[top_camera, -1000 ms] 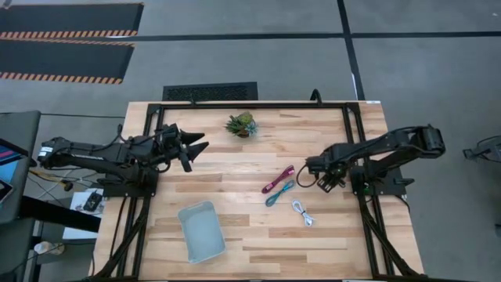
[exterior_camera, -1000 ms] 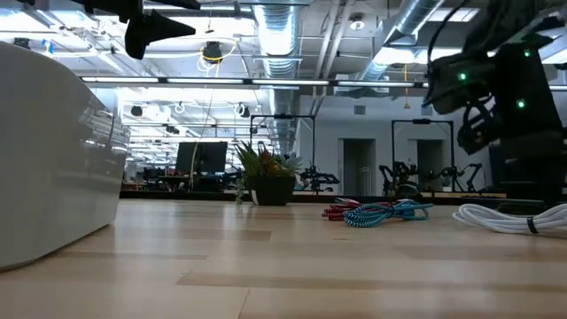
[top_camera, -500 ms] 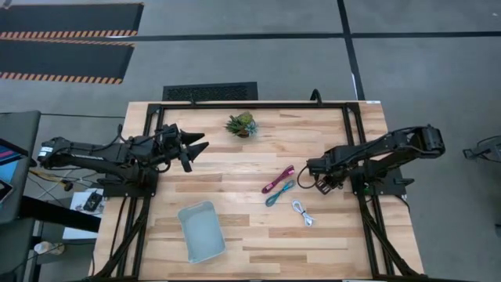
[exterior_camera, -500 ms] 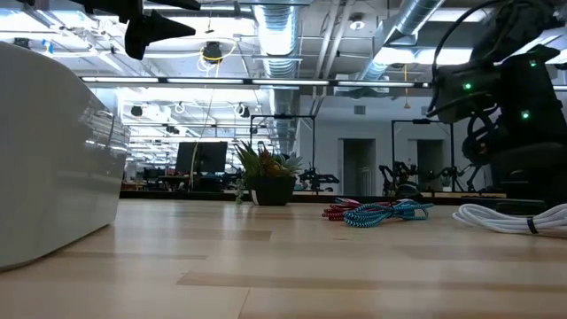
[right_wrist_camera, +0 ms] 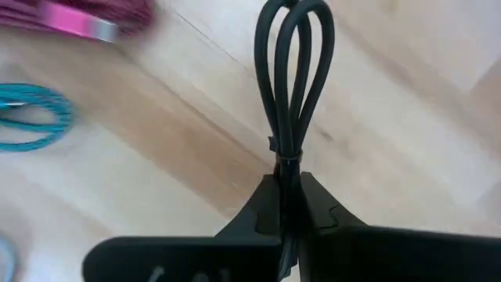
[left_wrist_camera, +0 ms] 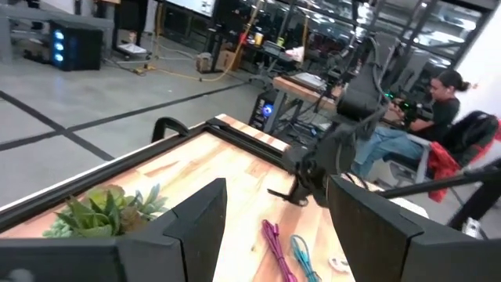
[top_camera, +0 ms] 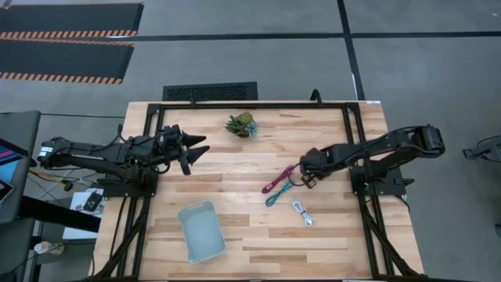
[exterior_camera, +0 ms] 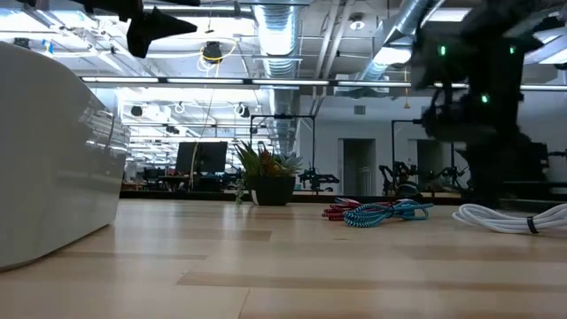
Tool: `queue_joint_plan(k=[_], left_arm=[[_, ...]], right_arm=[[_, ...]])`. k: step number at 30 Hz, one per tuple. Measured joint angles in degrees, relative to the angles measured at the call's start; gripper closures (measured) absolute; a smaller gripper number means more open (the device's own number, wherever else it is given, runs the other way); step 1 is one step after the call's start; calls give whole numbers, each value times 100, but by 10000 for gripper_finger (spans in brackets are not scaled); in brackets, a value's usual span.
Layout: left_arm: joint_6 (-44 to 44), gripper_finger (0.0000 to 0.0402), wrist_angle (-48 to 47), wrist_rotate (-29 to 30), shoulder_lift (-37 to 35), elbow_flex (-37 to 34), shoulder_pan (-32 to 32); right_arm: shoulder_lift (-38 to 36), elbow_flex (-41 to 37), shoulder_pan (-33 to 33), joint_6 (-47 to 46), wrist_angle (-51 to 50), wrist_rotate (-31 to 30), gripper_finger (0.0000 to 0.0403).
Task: Pick and place USB-C Cables
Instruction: Put the black USB cable into the gray bin
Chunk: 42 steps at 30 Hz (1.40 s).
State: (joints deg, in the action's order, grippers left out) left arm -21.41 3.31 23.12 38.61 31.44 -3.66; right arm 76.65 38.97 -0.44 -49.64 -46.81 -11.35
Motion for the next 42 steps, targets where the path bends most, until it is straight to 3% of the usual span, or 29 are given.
queue_joint_plan(k=[7,11,16,21,31,42], left_arm=[[28,192,1,-29,2,0,80],[-36,192,45,-252,43,2,186],[-179,192,345,-695,310,4,346],[-175,192,1306,-1630,956,6,511],[102,192,2163,-1956,1776,2,735],[533,192,2476,-2438,1729,3,592]], right_arm=[[-392,663,21,592,1299,-509,390],[-490,707,33,1158,3072,-508,390],[-161,710,117,1844,5118,-500,390],[416,765,166,2266,6556,-522,390],[1424,2196,444,3083,6558,-507,388],[2230,3431,530,3368,6197,-152,387]])
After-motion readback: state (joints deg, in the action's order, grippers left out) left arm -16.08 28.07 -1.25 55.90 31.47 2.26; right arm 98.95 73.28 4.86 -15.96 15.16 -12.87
